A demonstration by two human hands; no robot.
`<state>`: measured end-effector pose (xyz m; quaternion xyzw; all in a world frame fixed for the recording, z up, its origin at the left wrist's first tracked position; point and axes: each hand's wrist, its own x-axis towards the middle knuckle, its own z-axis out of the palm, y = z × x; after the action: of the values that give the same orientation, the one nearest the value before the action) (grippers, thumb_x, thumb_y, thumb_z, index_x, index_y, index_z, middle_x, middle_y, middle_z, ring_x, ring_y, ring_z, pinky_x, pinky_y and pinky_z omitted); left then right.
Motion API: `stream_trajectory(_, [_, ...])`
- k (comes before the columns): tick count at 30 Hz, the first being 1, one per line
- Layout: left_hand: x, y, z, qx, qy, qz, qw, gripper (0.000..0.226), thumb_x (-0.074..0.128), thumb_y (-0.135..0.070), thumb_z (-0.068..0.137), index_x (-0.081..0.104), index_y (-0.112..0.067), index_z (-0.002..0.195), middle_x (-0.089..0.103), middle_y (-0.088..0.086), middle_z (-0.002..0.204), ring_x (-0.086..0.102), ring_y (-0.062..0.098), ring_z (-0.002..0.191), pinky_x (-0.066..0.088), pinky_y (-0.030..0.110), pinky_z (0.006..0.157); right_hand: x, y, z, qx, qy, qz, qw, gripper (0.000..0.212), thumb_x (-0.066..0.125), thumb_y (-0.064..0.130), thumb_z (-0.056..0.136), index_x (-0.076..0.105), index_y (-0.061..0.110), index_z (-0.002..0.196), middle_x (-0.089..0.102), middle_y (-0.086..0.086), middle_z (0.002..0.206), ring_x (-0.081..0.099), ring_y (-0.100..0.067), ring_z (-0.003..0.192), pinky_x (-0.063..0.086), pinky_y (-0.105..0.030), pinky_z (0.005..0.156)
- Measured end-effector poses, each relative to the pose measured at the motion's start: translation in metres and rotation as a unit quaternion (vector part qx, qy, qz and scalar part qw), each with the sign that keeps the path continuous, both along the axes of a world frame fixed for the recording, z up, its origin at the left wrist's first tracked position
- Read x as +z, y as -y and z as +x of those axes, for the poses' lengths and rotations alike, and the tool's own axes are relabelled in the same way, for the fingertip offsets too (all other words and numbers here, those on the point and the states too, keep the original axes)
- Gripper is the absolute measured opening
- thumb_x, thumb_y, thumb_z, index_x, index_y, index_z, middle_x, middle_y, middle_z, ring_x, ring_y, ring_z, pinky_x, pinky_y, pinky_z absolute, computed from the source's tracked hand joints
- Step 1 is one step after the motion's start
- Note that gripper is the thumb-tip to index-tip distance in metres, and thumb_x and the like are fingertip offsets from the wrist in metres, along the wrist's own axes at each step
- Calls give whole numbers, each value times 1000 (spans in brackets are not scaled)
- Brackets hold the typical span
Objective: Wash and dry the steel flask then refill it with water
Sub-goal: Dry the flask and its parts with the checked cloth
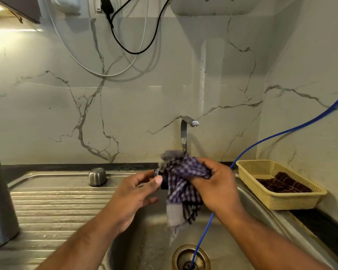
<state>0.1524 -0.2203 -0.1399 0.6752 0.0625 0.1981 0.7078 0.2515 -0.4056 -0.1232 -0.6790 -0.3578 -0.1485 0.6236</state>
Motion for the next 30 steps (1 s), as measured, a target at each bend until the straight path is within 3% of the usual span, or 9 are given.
stream_trajectory(5, [5,1,-1,-12,24,-103,994,46,69,-14,86,57,-13,130,71,15,123,71,34,110,60,50,89,16,2,6,73,-234,243,939,26,76,30,81,75,22,106,79,4,102,74,-14,101,57,-39,91])
stream_trajectory(8, [4,2,-3,14,22,28,999,49,76,-24,80,61,-20,126,73,8,120,73,26,105,61,42,89,24,4,5,153,-265,291,906,43,66,41,84,70,15,118,77,-2,114,72,-20,110,53,-39,97])
stream_trajectory(11, [8,7,-5,47,28,161,985,49,78,-39,76,65,-29,122,75,-7,113,72,15,100,57,28,75,20,4,0,179,-228,195,937,44,60,51,91,71,19,118,76,-2,115,71,-18,111,49,-42,104])
stream_trajectory(13, [10,12,-6,50,39,173,983,48,78,-38,75,65,-27,120,76,-11,106,71,6,92,53,19,69,8,0,-4,161,-172,42,971,40,63,60,90,74,27,112,78,6,111,73,-11,106,51,-42,104])
stream_trajectory(15, [11,18,-7,80,31,223,971,47,83,-32,74,64,-29,116,75,-15,99,69,-3,89,50,11,72,-5,-5,-9,180,-77,-139,971,46,71,49,89,61,41,134,67,19,130,63,1,120,47,-30,110])
stream_trajectory(17, [13,16,-8,147,15,343,928,50,86,-26,78,57,-38,117,69,-22,104,64,-7,96,49,9,79,-14,-11,-10,169,-30,-202,964,69,77,37,88,45,45,148,57,25,142,52,8,129,42,-22,112])
stream_trajectory(20, [17,11,-10,172,47,425,888,53,86,-23,78,59,-46,117,61,-29,108,60,-14,96,48,2,80,-17,-14,-10,121,-68,-150,979,52,77,40,89,58,36,137,69,19,123,64,5,113,52,-32,104])
stream_trajectory(25, [19,14,-10,103,66,453,883,52,77,-40,81,50,-61,120,59,-34,113,55,-17,106,38,-4,83,-22,-21,-17,85,-184,-100,974,52,64,63,85,61,38,130,72,16,118,67,-1,109,52,-38,104])
stream_trajectory(30, [20,20,-12,65,47,450,889,61,73,-32,87,38,-68,122,57,-43,112,46,-30,110,31,-8,87,-17,-22,-20,169,-409,55,895,34,57,42,100,68,17,120,77,-5,107,74,-22,100,56,-40,94])
